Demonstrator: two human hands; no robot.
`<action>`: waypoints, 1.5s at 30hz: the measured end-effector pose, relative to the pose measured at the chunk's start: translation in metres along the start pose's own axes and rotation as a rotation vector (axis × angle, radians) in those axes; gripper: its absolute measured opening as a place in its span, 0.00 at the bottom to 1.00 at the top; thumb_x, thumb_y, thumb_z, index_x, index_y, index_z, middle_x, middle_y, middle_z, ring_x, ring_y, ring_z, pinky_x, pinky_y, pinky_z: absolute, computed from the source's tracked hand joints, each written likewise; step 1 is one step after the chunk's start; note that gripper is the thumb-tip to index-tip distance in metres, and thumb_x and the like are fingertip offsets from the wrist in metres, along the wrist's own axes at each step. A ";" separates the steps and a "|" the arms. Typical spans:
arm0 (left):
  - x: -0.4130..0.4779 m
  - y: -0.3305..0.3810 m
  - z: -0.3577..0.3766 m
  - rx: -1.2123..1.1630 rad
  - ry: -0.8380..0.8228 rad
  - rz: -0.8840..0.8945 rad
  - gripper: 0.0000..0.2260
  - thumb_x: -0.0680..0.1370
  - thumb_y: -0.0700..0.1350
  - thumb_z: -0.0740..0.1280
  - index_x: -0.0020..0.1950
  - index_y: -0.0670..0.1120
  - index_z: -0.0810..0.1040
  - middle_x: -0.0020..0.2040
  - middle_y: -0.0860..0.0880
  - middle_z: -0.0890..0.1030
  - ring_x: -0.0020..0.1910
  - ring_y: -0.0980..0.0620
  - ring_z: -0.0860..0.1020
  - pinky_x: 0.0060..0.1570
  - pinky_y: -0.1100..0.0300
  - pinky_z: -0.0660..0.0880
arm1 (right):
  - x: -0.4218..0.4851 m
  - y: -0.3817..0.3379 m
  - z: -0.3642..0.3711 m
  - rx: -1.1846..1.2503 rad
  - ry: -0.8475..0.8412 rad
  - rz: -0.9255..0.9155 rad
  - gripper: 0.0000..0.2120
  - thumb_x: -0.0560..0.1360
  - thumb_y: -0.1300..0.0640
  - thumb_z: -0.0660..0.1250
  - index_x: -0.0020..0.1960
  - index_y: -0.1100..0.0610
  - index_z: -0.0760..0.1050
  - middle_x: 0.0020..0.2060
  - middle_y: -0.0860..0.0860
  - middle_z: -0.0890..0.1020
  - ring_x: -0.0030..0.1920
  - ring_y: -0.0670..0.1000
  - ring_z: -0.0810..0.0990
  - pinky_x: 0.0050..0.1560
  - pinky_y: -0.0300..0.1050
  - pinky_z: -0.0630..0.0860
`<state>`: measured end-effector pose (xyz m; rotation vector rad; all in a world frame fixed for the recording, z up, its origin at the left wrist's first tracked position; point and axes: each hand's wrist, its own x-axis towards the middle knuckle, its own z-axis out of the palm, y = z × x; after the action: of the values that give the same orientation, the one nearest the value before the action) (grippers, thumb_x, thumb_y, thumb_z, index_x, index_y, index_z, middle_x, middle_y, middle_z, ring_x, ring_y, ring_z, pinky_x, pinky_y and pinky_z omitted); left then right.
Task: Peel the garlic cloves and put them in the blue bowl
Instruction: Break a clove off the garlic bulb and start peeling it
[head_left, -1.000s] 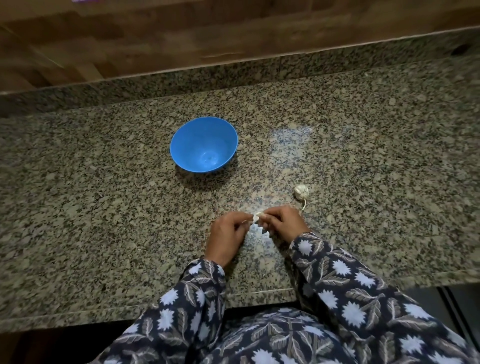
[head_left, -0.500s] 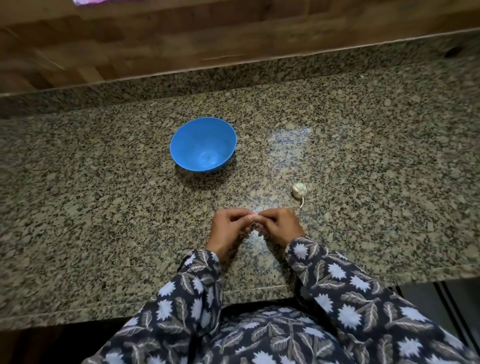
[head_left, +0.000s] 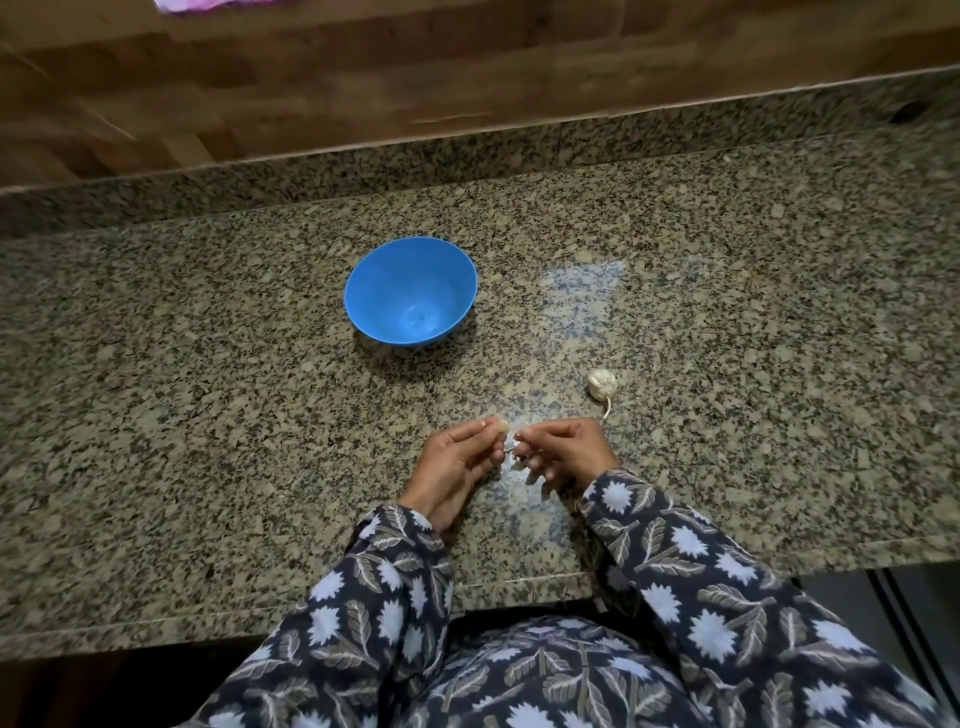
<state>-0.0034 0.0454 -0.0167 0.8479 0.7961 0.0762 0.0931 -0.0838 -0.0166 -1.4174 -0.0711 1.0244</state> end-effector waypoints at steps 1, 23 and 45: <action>-0.001 -0.001 0.001 0.033 0.008 0.018 0.09 0.73 0.32 0.66 0.53 0.35 0.79 0.45 0.42 0.83 0.41 0.52 0.80 0.42 0.65 0.79 | 0.000 0.001 -0.001 -0.047 0.044 -0.020 0.05 0.71 0.66 0.68 0.43 0.68 0.78 0.27 0.53 0.81 0.20 0.46 0.74 0.19 0.35 0.70; 0.005 -0.004 -0.006 1.509 -0.146 0.972 0.17 0.79 0.49 0.55 0.48 0.39 0.79 0.41 0.45 0.80 0.39 0.52 0.77 0.44 0.66 0.73 | 0.001 -0.010 0.000 -1.089 -0.039 -0.437 0.12 0.75 0.55 0.64 0.54 0.58 0.80 0.44 0.53 0.84 0.38 0.46 0.77 0.40 0.30 0.73; 0.002 -0.007 0.007 0.798 0.101 0.603 0.10 0.74 0.39 0.69 0.56 0.43 0.81 0.53 0.47 0.82 0.51 0.54 0.80 0.52 0.62 0.77 | 0.013 -0.001 0.002 -0.308 -0.135 -0.167 0.09 0.76 0.63 0.62 0.41 0.60 0.80 0.29 0.49 0.80 0.27 0.45 0.75 0.32 0.39 0.72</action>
<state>0.0013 0.0374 -0.0199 1.8387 0.6343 0.3511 0.0999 -0.0739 -0.0218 -1.5873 -0.4557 0.9975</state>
